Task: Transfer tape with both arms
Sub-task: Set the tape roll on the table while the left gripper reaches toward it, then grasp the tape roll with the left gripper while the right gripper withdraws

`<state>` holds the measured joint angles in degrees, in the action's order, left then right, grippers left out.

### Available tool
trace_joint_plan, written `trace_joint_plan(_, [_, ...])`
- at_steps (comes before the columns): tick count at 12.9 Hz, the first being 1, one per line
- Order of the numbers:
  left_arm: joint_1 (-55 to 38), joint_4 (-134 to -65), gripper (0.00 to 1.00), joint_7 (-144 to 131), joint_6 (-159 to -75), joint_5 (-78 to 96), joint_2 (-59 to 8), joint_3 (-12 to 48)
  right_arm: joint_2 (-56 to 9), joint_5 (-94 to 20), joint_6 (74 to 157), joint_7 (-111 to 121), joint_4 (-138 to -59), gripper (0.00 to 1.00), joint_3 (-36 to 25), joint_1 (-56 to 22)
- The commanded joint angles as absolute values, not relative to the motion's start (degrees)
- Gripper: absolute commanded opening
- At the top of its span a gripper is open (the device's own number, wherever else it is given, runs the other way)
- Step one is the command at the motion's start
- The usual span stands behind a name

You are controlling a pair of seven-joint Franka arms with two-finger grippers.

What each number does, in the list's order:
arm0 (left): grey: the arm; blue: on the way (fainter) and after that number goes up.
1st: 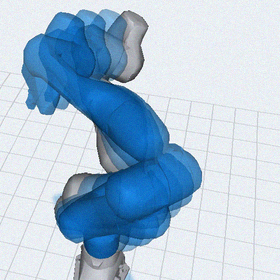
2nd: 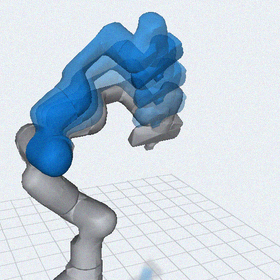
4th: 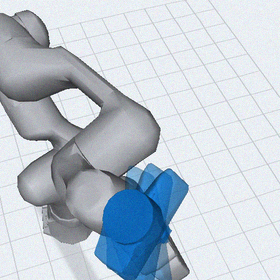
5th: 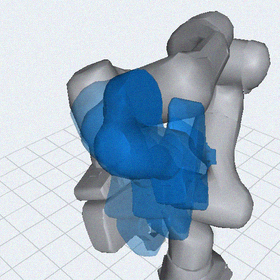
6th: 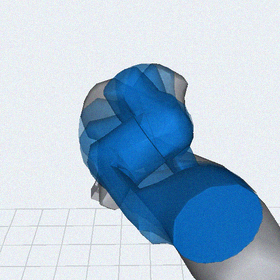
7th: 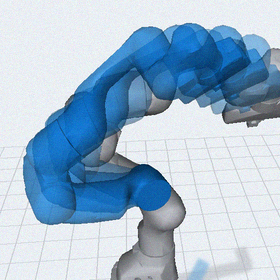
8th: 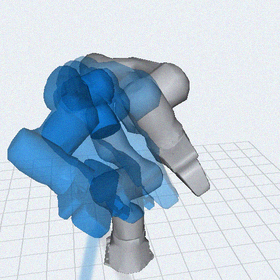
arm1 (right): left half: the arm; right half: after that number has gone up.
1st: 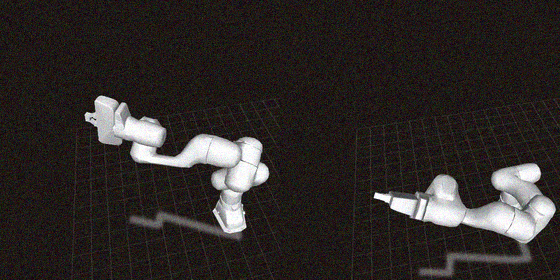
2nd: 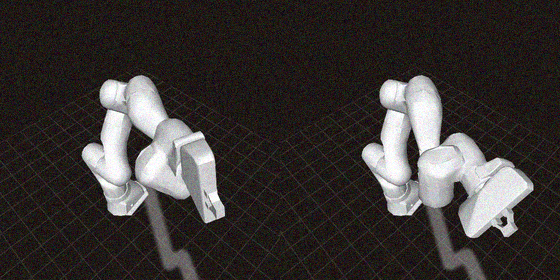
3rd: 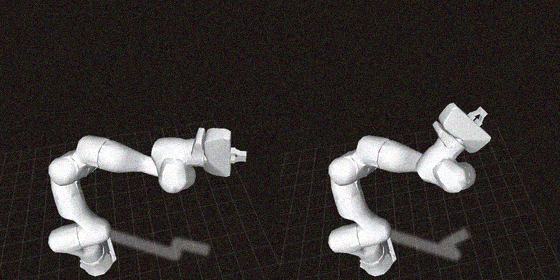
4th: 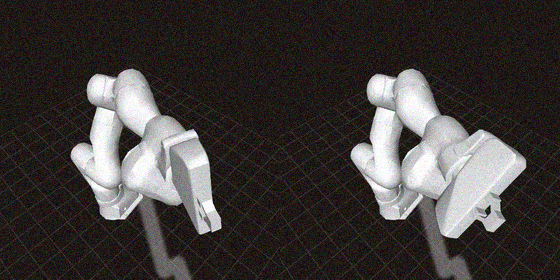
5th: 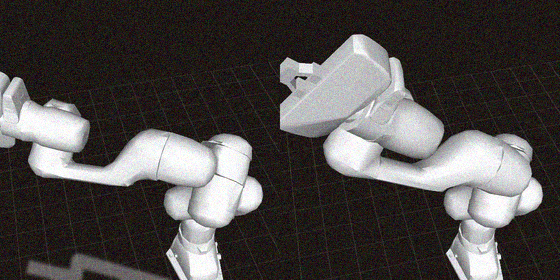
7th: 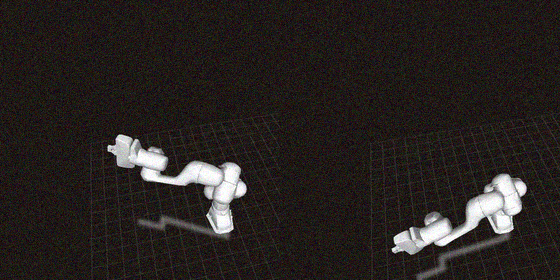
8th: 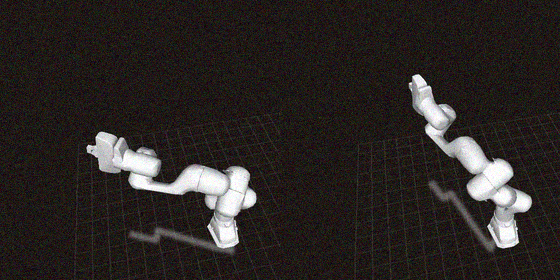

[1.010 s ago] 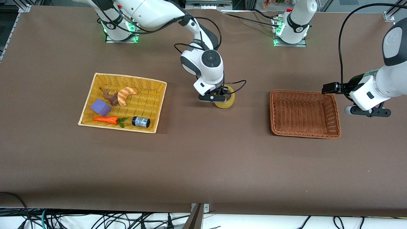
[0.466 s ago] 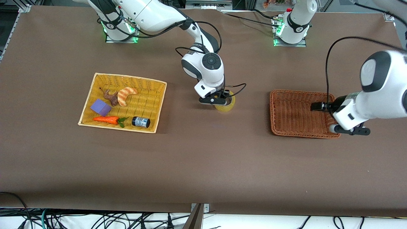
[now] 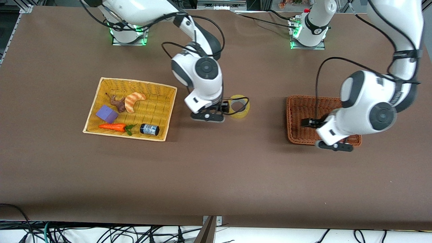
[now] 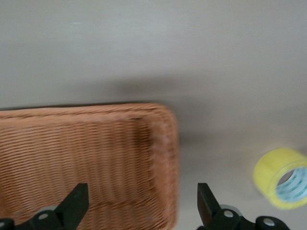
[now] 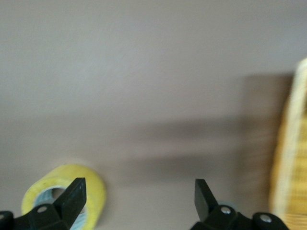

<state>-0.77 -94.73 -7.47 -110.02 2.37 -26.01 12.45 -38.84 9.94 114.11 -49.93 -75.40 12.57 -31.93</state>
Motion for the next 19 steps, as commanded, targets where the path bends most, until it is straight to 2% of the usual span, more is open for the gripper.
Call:
trace_joint_plan(1, [-0.79,-102.63,1.0,-17.89,-119.5,2.73,-25.4,18.69,-33.16,4.95,107.6,-37.76,-76.29,1.0,13.1,-27.0])
trace_joint_plan(3, [-0.88,-105.89,1.0,-22.66,-124.69,1.24,-26.1,23.1,-29.46,1.85,101.37,-30.88,-76.46,1.0,12.66,-23.13])
trace_joint_plan(6, [-0.97,-107.31,1.0,-31.08,-126.04,-2.89,-26.89,28.81,-23.23,0.97,94.67,-22.44,-78.21,1.0,11.44,-19.17])
trace_joint_plan(9, [-0.97,-111.6,1.0,-35.85,-130.14,-5.36,-26.81,31.72,-11.82,-0.44,93.78,-12.42,-89.34,1.0,5.21,-18.72])
trace_joint_plan(12, [-1.32,-118.63,1.0,-37.35,-140.77,-6.32,-26.98,31.82,-2.14,-0.44,93.43,-1.62,-96.49,1.0,-2.08,-18.72])
trace_joint_plan(14, [-1.93,-121.45,1.0,-41.11,-144.48,-9.13,-27.16,31.9,0.69,-0.44,91.33,4.54,-97.47,1.0,-6.92,-18.2])
trace_joint_plan(16, [-3.25,-121.47,1.0,-46.56,-144.49,-11.59,-27.86,31.9,2.02,-0.18,90.44,7.89,-97.47,1.0,-7.38,-13.04])
trace_joint_plan(19, [-3.6,-121.2,1.0,-50.97,-144.49,-13.52,-29.09,33.4,2.81,0.09,90.44,9.49,-97.56,1.0,-7.82,-10.72])
